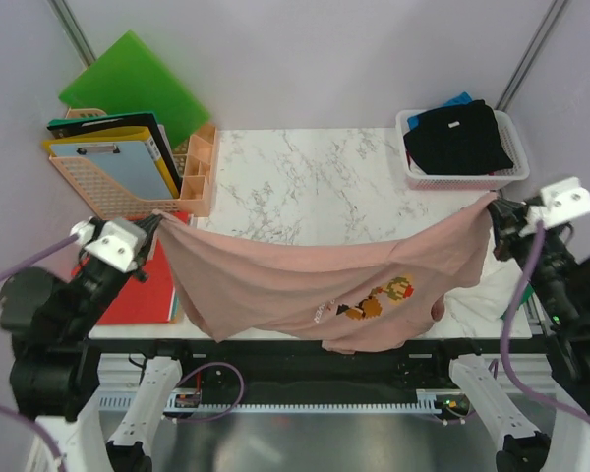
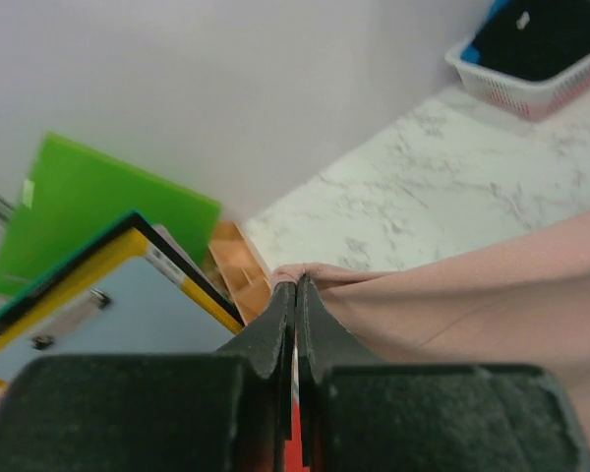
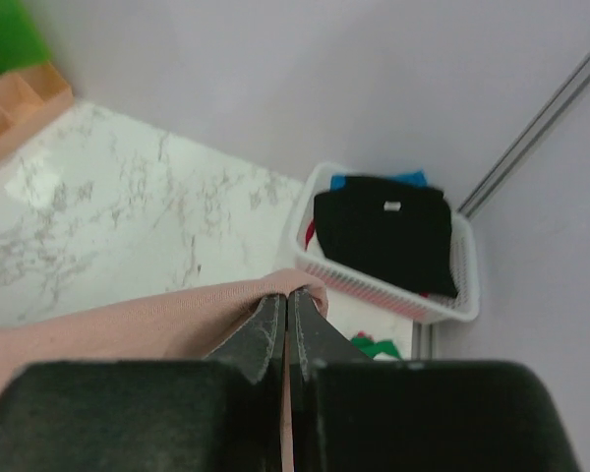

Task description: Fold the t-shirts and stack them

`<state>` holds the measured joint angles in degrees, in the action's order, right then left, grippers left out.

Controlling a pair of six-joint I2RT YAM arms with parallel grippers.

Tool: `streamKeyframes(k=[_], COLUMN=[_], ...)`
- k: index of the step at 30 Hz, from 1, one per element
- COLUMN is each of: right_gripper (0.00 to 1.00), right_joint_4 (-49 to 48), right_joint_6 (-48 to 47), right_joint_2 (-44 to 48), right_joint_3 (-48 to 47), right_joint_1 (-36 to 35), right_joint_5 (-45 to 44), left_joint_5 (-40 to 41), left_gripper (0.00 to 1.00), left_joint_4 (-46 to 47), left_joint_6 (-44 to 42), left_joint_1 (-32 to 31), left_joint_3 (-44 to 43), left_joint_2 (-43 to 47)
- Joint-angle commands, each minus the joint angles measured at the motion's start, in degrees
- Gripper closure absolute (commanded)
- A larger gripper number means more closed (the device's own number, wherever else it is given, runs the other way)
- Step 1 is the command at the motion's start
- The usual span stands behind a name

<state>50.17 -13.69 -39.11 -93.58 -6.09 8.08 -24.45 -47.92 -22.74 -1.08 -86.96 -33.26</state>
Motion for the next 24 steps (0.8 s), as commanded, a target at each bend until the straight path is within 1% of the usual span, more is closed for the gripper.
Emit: streamKeyframes(k=[1,2,3,4,7,9,13,15,20,23,24], right_gripper=[1.00,1.00,1.00,1.00,1.00,1.00,1.00,1.00,1.00,1.00,1.00], right_joint_4=[-4.99,-5.87,-7.53,-8.15,-10.70,-12.89,-16.94,-20.18,-25.64,-26.36,-26.27], right_joint_6=[-0.19,-0.19,-0.02,-0.02,-0.63,-0.89,-1.51,-1.69,-1.34,-1.42,-1.68], right_joint_2=[-0.09,0.26,0.44,0.35,-0.35,-1.23,-4.30,-7.20,-14.22,-17.30,-17.83], right_joint_3=[10.15,12.43,16.81,18.77,25.62,30.35,37.06,40.39,44.18,43.14,42.78], right_joint_1=[-0.59,-0.59,-0.59,-0.59,-0.50,-0.59,-0.59,-0.59,-0.59,-0.59,-0.68], right_joint_5=[-1.75,-1.75,-1.66,-1.49,-1.92,-2.01,-1.14,-0.52,1.24,2.21,2.38], left_joint_5=[-3.15,-3.32,-3.50,-3.76,-5.08,-5.35,-6.23,-6.75,-5.70,-5.00,-5.69], left_gripper=[0.98,0.98,0.98,0.98,0.98,0.98,0.98,0.98,0.98,0.98,0.98], left_joint_4=[4.93,5.73,6.78,7.92,10.12,10.92,12.67,13.64,18.38,20.67,20.68], left_joint_6=[1.21,0.95,0.68,0.07,-0.63,-1.07,-2.74,-3.53,-4.85,-3.98,-3.63], left_joint_1=[0.29,0.29,0.29,0.20,0.29,0.29,0.29,0.29,0.29,0.29,0.29], left_joint_3=[12.03,14.25,16.36,19.86,25.41,27.53,32.54,33.52,36.86,36.34,35.72], left_joint_2=[-2.43,-2.95,-4.09,-4.79,-7.96,-9.71,-17.08,-20.26,-29.73,-35.46,-39.91])
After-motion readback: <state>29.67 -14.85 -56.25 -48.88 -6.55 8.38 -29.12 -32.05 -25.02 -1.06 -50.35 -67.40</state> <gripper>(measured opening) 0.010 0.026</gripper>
